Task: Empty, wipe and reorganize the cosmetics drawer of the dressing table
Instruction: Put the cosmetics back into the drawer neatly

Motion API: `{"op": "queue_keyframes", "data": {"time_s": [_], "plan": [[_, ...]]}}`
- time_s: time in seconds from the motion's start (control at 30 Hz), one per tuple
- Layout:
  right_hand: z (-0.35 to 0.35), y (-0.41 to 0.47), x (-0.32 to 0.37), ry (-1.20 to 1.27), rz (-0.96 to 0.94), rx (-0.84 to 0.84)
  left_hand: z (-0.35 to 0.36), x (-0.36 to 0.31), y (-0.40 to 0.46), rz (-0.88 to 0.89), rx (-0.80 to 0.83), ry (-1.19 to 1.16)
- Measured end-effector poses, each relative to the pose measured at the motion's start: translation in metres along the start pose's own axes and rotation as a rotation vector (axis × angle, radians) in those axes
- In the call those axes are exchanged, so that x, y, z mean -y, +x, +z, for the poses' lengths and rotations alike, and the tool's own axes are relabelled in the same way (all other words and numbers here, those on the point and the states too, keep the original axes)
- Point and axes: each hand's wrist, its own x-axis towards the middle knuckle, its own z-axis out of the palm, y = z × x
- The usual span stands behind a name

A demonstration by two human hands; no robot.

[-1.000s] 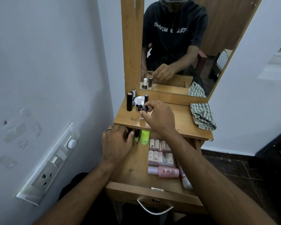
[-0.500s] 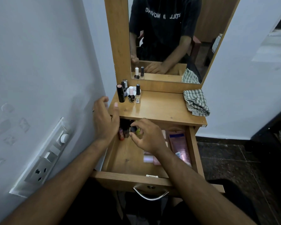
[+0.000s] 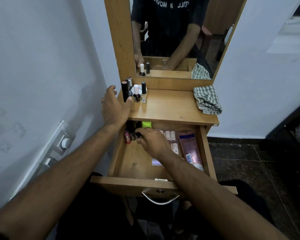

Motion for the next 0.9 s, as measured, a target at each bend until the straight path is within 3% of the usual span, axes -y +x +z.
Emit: {"op": "queue_keyframes", "data": {"time_s": [0.47,0.9], "plan": [[-0.010,-0.008,0.008,-0.131,-0.029,0.004,0.010,-0.004,0.006,0.130,-0.027,0.077],[-0.013,-0.010,0.008,-0.128,-0.020,-0.019,0.015,0.000,0.012,0.147,-0.015,0.053]]}}
